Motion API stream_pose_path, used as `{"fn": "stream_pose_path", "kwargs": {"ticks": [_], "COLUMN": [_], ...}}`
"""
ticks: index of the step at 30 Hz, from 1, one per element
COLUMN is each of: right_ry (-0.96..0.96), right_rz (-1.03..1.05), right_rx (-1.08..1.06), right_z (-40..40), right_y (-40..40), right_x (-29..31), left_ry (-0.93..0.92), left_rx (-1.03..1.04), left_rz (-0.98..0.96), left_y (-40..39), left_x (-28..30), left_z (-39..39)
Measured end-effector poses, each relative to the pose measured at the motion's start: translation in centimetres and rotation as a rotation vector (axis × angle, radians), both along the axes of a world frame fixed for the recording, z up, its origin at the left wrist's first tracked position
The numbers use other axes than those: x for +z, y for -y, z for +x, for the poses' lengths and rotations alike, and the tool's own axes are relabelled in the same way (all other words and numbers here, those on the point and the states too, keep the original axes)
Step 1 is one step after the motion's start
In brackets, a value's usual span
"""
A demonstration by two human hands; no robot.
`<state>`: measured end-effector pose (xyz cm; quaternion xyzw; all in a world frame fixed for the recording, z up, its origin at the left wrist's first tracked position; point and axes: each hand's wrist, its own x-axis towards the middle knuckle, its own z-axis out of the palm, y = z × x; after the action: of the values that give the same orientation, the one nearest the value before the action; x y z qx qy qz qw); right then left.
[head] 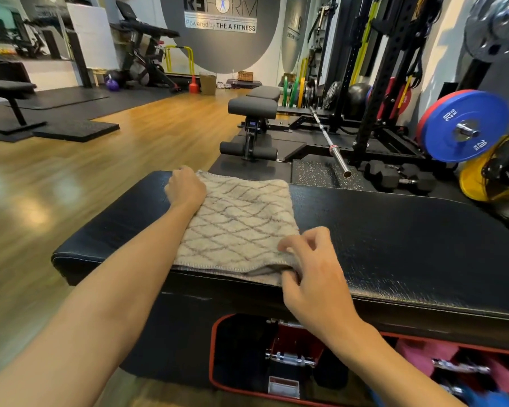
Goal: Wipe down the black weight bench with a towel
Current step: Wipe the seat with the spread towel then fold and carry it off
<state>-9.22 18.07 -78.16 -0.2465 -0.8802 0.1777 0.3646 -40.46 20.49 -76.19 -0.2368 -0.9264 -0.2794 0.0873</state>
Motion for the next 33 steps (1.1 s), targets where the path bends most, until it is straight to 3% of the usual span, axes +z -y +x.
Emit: {"fn": "stream_pose_path", "kwargs": {"ticks": [3, 5, 7, 9, 10, 12, 14, 16, 19, 21, 23, 26, 29, 33], "right_ry": [0.152, 0.302, 0.430, 0.484, 0.483, 0.416, 0.303, 0.227, 0.385, 0.615, 0.723, 0.575, 0.334, 0.166], "right_rz": [0.107, 0.149, 0.224, 0.315, 0.353, 0.341, 0.187, 0.050, 0.063, 0.061, 0.082, 0.124, 0.026, -0.001], "right_rx": [0.164, 0.258, 0.280, 0.261, 0.255, 0.269, 0.286, 0.304, 0.360, 0.340, 0.322, 0.348, 0.393, 0.380], "right_z": [1.1, 2.0, 2.5, 2.6, 2.5, 2.3, 2.0, 1.9, 1.8, 1.6, 1.4, 1.5, 2.4, 3.7], "right_y": [-1.0, -1.9, -2.5, -2.8, -2.8, -2.7, -2.5, -2.6, -3.7, -4.3, -4.4, -4.1, -3.5, -3.3], "right_x": [-0.6, -0.7, -0.9, -1.4, -1.6, -1.8, -1.3, -0.6, 0.6, 1.2, 1.2, 0.6, 0.3, 0.3], "left_ry": [0.113, 0.082, -0.118, -0.218, -0.199, -0.161, -0.213, -0.320, -0.341, -0.120, -0.036, -0.100, 0.023, -0.148], "left_rx": [0.036, -0.003, -0.223, -0.577, -0.751, -0.971, -0.998, -0.989, -1.000, -1.006, -1.001, -0.999, -0.994, -1.065], "left_rz": [0.200, 0.300, 0.331, 0.325, 0.266, -0.031, -0.328, -0.407, -0.363, -0.213, -0.155, -0.146, 0.080, 0.162], "left_y": [0.8, 2.1, 4.7, 8.3, 10.4, 14.2, 16.7, 17.7, 17.8, 17.9, 18.2, 18.7, 19.9, 21.2], "left_x": [0.4, 0.6, 0.5, 0.3, 0.3, 0.0, -0.8, -1.8, -2.5, -1.9, -1.6, -1.8, -1.1, -0.6], "left_z": [0.1, 0.0, 0.4, 1.8, 2.8, 4.4, 5.0, 4.9, 5.0, 5.0, 4.7, 4.6, 5.8, 6.7]}}
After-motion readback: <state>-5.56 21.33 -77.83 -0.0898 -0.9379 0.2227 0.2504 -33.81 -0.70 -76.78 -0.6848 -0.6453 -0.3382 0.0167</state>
